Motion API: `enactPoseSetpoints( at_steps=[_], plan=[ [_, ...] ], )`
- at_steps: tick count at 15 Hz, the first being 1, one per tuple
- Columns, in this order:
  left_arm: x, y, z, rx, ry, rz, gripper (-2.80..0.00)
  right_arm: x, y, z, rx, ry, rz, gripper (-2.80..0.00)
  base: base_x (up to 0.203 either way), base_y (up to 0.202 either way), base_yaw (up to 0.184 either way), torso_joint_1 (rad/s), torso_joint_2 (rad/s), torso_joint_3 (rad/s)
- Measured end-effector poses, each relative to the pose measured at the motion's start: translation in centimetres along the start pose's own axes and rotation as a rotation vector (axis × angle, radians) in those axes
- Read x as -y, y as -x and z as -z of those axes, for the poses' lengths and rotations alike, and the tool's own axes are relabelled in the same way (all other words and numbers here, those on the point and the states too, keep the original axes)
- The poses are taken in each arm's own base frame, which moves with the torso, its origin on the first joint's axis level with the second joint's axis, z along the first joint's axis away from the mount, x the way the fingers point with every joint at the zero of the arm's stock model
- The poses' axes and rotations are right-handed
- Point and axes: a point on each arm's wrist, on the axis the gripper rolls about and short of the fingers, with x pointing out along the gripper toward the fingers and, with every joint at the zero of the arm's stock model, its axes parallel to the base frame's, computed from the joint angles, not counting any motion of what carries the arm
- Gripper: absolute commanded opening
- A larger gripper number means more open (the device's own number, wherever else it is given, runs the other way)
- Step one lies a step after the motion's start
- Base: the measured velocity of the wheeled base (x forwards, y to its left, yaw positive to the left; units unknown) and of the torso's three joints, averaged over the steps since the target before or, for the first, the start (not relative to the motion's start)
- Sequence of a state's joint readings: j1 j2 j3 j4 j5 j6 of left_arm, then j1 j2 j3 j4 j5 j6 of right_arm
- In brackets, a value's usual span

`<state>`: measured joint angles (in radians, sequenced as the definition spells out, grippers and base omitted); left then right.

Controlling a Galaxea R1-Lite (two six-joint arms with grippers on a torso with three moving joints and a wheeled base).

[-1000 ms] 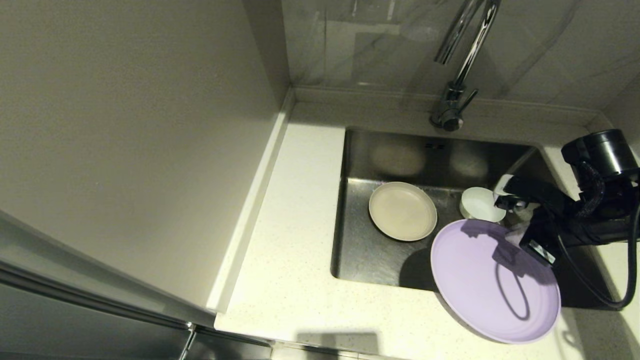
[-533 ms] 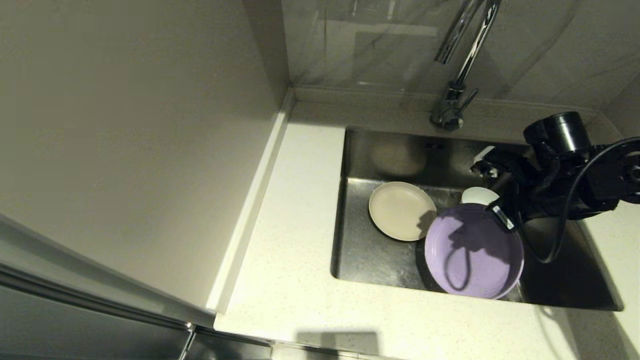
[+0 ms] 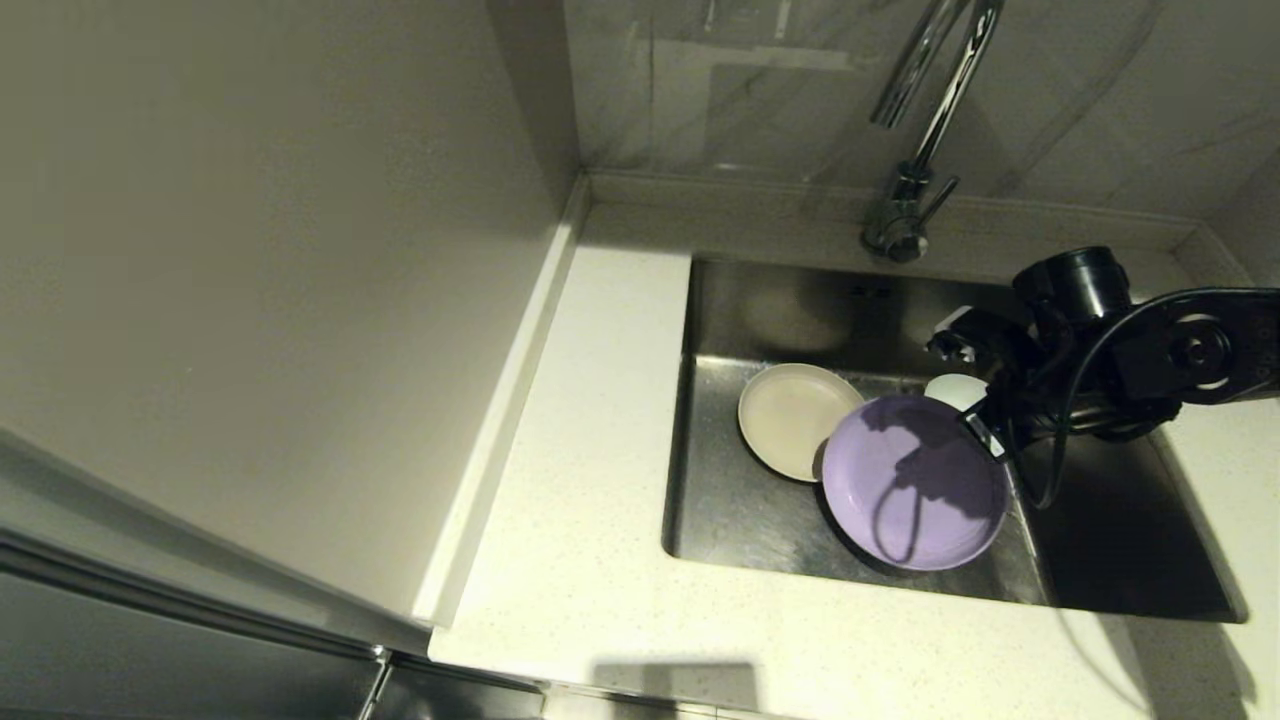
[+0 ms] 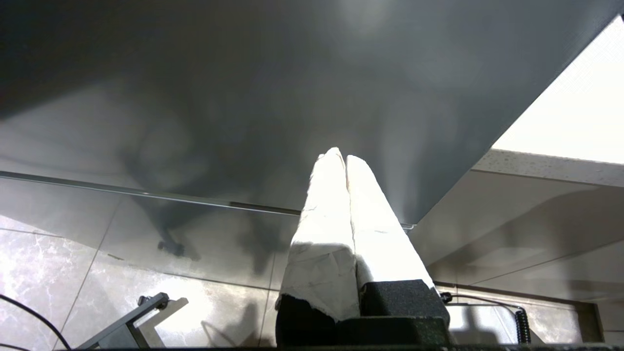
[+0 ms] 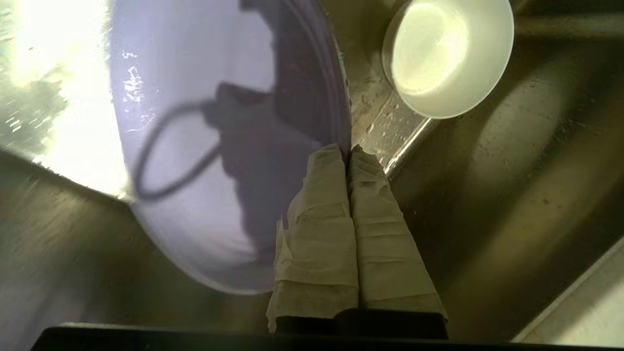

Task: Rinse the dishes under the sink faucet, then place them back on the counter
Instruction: Put a plate into the sink

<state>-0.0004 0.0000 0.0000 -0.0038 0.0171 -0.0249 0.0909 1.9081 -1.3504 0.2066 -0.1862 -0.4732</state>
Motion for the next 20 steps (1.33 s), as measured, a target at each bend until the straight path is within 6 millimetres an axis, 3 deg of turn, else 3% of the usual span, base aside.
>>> enactPoseSetpoints(
  at_steps=[10,11,20],
  plan=[
    [0.0,0.0,0.0,0.000,0.000,0.000,-2.80,3.4,-7.1,1.9,-0.063,0.014,0.070,-2.80,0.000,0.000,0.000,0.000,0.00,0.000],
    [0.0,0.0,0.0,0.000,0.000,0.001,-2.80,3.7,-7.5,1.9,-0.066,0.019,0.074,0.00,0.000,0.000,0.000,0.000,0.00,0.000],
    [0.0,0.0,0.0,0.000,0.000,0.000,-2.80,4.2,-7.8,1.6,-0.051,0.015,0.085,0.00,0.000,0.000,0.000,0.000,0.00,0.000]
  ],
)
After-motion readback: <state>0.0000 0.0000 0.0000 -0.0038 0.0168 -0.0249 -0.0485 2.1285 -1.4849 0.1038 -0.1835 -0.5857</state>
